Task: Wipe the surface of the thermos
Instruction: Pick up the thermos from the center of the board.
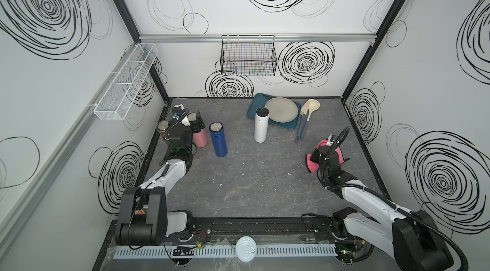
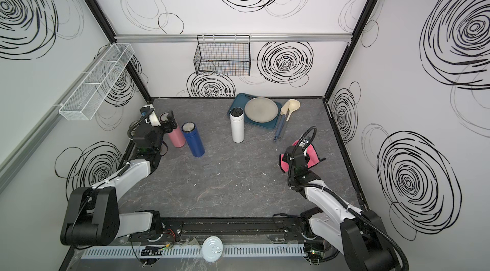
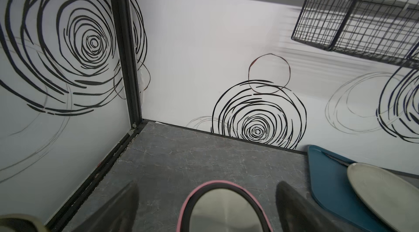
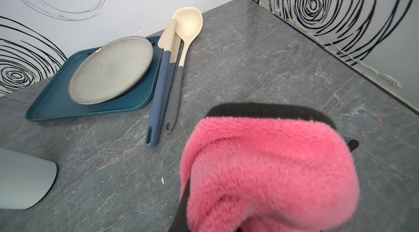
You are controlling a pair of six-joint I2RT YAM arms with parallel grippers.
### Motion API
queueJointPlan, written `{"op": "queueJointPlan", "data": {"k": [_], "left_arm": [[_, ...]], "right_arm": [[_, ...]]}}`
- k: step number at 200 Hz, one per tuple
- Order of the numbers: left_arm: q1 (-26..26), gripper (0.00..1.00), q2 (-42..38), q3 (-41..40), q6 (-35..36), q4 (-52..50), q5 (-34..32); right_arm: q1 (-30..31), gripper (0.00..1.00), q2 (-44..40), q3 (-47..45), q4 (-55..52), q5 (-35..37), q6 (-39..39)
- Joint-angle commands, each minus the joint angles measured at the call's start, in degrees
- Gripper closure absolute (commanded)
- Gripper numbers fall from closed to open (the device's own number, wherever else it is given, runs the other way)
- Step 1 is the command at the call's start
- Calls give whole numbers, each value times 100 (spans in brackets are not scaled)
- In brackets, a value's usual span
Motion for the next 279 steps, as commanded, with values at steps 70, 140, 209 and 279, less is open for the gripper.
{"op": "queueJointPlan", "data": {"k": [70, 140, 209, 279], "left_arm": [[-154, 10, 942, 219, 136, 647, -370], [-146, 24, 1324, 458, 395, 910, -319], [-146, 25, 1485, 483, 444, 1114, -254], [-128, 100, 842, 320, -104, 1002, -539]], "right_arm": [[-19, 100, -54, 92, 114, 13, 3], [-21, 100, -21, 106, 106, 20, -1], [-9, 100, -32, 106, 105, 18, 7], [-15, 100, 18, 140, 70, 30, 16]]}}
